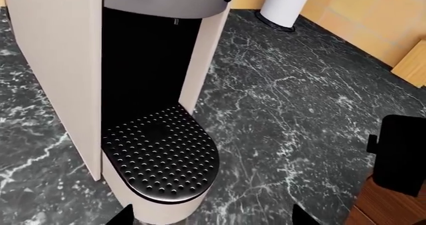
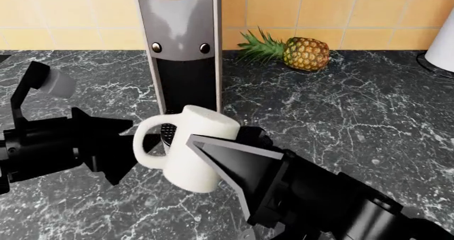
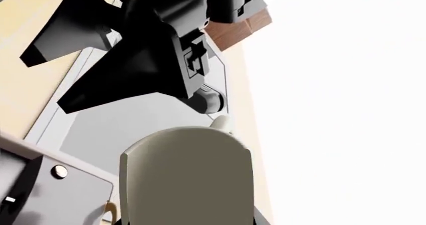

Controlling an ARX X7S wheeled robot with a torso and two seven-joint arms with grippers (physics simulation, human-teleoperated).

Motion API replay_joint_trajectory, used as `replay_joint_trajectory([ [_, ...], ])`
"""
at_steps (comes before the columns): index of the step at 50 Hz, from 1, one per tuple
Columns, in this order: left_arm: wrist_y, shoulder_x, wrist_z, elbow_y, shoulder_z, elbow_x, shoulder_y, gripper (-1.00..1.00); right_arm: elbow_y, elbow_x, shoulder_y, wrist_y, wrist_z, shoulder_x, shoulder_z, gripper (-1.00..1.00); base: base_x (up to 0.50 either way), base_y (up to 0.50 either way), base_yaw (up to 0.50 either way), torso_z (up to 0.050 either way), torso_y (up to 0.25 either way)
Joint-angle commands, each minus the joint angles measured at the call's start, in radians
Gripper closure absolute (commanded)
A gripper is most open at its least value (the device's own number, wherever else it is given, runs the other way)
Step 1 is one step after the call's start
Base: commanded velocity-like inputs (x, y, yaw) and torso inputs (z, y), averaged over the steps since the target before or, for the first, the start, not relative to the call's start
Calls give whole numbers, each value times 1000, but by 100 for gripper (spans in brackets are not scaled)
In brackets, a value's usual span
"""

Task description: A wet mug is on the counter and needs to be dried. Pick it up and place it upside down in the open cabinet.

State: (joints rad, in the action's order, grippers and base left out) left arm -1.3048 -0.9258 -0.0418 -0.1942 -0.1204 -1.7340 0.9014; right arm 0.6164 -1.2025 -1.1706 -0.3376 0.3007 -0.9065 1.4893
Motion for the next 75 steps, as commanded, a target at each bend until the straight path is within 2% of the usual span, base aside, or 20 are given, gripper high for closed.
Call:
replay_joint_trajectory([
  [1,-6,-8,22,20,-20,8,16,-100,0,-28,-6,2,0,-2,-9,100,0,3,0,0,0],
  [6,0,-30,45,36,-16,48,24,-100,2,-27,-4,2,0,-7,-10,100,0,0,0,0,0],
  [14,24,-96,164,66,5,139,-15,-100,1,-28,1,1,0,-5,-10,100,0,0,0,0,0],
  [17,37,-132,213,46,22,162,-51,-100,3,-29,2,0,-3,-3,-10,100,0,0,0,0,0],
  [29,197,-261,596,-124,137,297,-313,-100,0,-26,-4,3,-10,2,-15,100,0,0,0,0,0],
  [39,261,-296,721,-167,218,319,-435,-100,-5,-20,-10,5,-16,4,-21,100,0,0,0,0,0],
  [45,270,-301,732,-193,240,312,-459,-100,-12,-21,-6,8,-11,8,-19,100,0,0,0,0,3],
  [58,263,-272,670,-184,221,266,-389,-100,-2,-15,0,8,-13,13,-20,100,0,0,0,1,0],
  [75,178,-181,541,-138,67,213,-158,-100,6,-31,17,13,-9,15,-12,100,0,0,0,0,0],
])
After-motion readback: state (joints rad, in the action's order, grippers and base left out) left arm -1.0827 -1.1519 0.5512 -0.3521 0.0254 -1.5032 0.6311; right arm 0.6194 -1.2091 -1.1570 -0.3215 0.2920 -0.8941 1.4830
